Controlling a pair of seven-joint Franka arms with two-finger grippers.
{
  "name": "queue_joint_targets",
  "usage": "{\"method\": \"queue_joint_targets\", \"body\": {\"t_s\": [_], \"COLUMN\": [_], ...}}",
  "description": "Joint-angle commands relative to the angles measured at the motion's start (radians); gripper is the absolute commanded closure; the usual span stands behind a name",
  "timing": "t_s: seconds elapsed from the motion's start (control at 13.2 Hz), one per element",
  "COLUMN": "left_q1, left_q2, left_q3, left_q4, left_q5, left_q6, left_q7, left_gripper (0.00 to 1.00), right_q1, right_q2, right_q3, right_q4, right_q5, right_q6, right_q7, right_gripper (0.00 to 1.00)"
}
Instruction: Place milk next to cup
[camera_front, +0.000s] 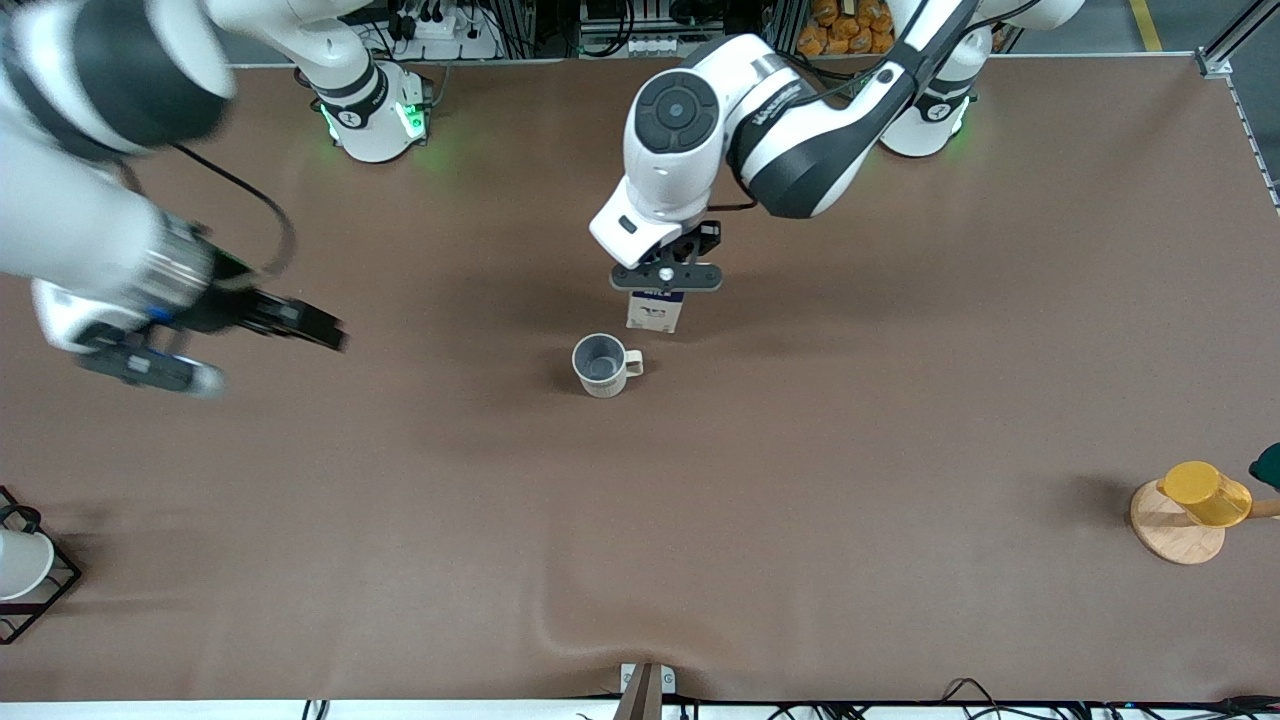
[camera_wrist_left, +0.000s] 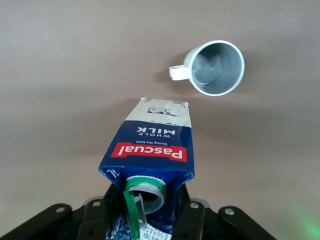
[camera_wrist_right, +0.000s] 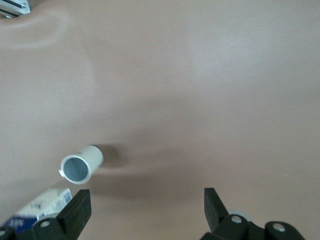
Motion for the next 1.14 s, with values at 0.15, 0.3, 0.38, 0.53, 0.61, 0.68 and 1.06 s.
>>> {"method": "queue_joint_targets", "body": {"t_s": [0.15, 0.3, 0.38, 0.53, 0.61, 0.68, 1.06], "left_q1": [-0.057, -0.066, -0.068, -0.074, -0.085, -0.085, -0.085], "left_q2": [0.085, 0.104, 0.104, 0.115, 0.128, 0.138, 0.159], "left_q3": [0.012, 0.012, 0.012, 0.012, 0.013, 0.013, 0.025], "left_q4": [0.065, 0.065, 0.063, 0.062, 0.065, 0.065, 0.063], "left_q5": [-0.009, -0.009, -0.007, -0.005, -0.004, -0.004, 0.002], "left_q6": [0.052, 0.078, 0.078, 0.078, 0.078, 0.096, 0.113], "left_q7": [0.000, -0.002, 0.000, 0.001, 0.004, 0.003, -0.003], "left_gripper": [0.81, 0.82, 0.81, 0.81, 0.81, 0.81, 0.81], "right_q1": [-0.426, -0.398, -0.401, -0.391, -0.390, -0.390, -0.353], "right_q2": [-0.184, -0.224, -0.230, -0.224, -0.225, -0.230, -0.242], "right_q3": [0.252, 0.272, 0.266, 0.212, 0.185, 0.169, 0.078], "right_q4": [-0.127, -0.157, -0.174, -0.182, -0.208, -0.231, -0.268], "right_q5": [-0.039, -0.217, -0.227, -0.222, -0.214, -0.210, -0.142], "right_q6": [-0.087, -0.097, -0.094, -0.051, -0.011, -0.002, -0.011], "right_q7": [-0.354, -0.438, -0.446, -0.449, -0.457, -0.459, -0.457], "right_gripper": [0.00, 0.00, 0.00, 0.00, 0.00, 0.00, 0.00]}}
